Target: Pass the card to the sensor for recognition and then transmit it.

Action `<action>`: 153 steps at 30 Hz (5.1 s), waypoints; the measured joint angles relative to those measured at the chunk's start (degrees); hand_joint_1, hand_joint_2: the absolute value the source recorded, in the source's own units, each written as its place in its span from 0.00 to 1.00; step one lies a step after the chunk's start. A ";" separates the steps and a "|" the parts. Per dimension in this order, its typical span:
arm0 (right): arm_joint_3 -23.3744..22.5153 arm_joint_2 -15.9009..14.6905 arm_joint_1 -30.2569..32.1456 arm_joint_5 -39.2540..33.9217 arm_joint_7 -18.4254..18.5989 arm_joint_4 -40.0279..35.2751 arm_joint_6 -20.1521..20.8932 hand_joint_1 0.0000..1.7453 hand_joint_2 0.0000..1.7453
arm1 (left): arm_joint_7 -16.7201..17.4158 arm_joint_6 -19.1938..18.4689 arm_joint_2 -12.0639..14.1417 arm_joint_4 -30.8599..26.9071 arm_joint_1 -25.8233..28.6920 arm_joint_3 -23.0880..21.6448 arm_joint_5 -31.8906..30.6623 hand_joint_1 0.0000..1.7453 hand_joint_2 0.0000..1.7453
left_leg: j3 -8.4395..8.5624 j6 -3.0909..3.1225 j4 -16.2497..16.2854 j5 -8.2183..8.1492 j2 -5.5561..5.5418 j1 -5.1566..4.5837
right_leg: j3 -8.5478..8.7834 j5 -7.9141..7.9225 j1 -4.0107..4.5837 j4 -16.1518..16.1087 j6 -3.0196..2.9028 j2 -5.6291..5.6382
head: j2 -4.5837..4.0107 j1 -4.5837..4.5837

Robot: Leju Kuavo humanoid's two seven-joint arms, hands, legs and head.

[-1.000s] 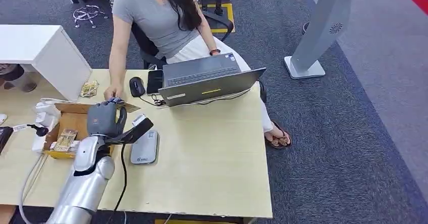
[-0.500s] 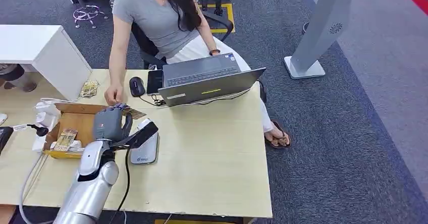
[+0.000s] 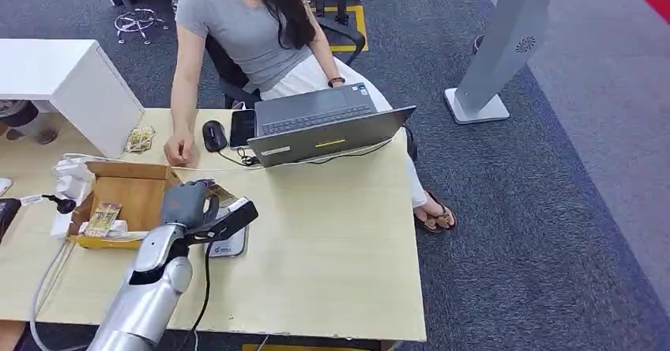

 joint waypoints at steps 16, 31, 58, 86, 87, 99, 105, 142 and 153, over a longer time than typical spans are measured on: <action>-1.03 0.00 -0.04 0.70 0.04 0.00 0.00 0.00 1.00 | 4.17 -6.42 0.66 7.51 -5.63 -1.71 -0.98 1.00 1.00 | 0.09 0.04 -0.01 0.04 -0.04 -0.01 | 0.13 0.03 0.00 0.00 0.04 -0.05 | 0.00 0.00; -1.94 0.00 -0.04 1.16 -0.02 0.00 0.02 0.00 1.00 | 4.17 -7.49 1.64 10.03 -7.96 -2.67 0.90 1.00 1.00 | 0.11 0.01 0.00 0.09 -0.04 -0.01 | 0.15 0.06 0.00 0.01 0.06 -0.05 | 0.00 0.00; -2.56 0.00 -0.15 4.98 -0.31 0.00 0.77 0.00 1.00 | 5.97 15.08 5.44 -1.44 -16.88 1.46 -9.92 1.00 1.00 | 0.01 0.00 0.00 0.14 -0.15 0.01 | 0.10 0.11 0.01 0.01 0.10 -0.12 | 0.00 0.00; -2.62 0.00 -0.44 5.47 0.00 0.00 0.70 0.00 1.00 | 2.89 17.18 6.67 10.11 -19.90 5.49 -8.22 0.00 1.00 | 0.02 0.00 0.00 0.17 -0.15 -0.02 | 0.10 0.12 0.00 0.01 0.10 -0.11 | 0.00 -0.02; -2.69 0.00 -0.44 5.42 0.00 0.00 0.68 0.00 1.00 | 2.56 17.16 6.41 8.90 -18.60 5.49 -7.96 0.00 1.00 | 0.02 0.00 0.00 0.17 -0.15 -0.02 | 0.10 0.11 0.00 0.01 0.10 -0.12 | 0.00 -0.02; -3.52 0.00 -0.44 5.31 0.02 0.00 0.68 0.00 1.00 | 1.64 16.98 4.87 2.71 -13.22 5.49 -6.84 0.00 1.00 | 0.00 0.00 0.00 0.17 -0.16 -0.01 | 0.09 0.14 0.00 0.01 0.11 -0.13 | 0.00 0.00; -5.07 0.15 -0.39 3.47 0.00 0.02 -0.37 0.00 1.00 | -3.10 18.80 2.88 -10.58 -1.50 5.40 -3.19 0.00 1.00 | 0.01 0.05 -0.01 0.09 0.03 -0.04 | 0.08 0.10 -0.01 -0.01 0.14 0.04 | 0.00 0.00; -12.59 0.74 0.31 1.62 -0.13 -0.02 -2.05 0.00 1.00 | 5.46 2.36 8.87 -36.72 35.08 5.92 -6.03 0.00 1.00 | -0.01 0.12 -0.05 -0.03 0.03 -0.05 | 0.07 -0.01 -0.01 -0.05 0.25 -0.01 | 0.00 0.00; -12.57 0.74 0.28 2.73 0.02 -0.02 -2.01 0.00 1.00 | 6.34 2.05 8.76 -33.00 31.69 8.13 -7.52 0.00 1.00 | -0.01 0.12 -0.05 -0.02 0.02 -0.05 | 0.08 -0.01 -0.02 -0.06 0.26 -0.01 | 0.00 0.00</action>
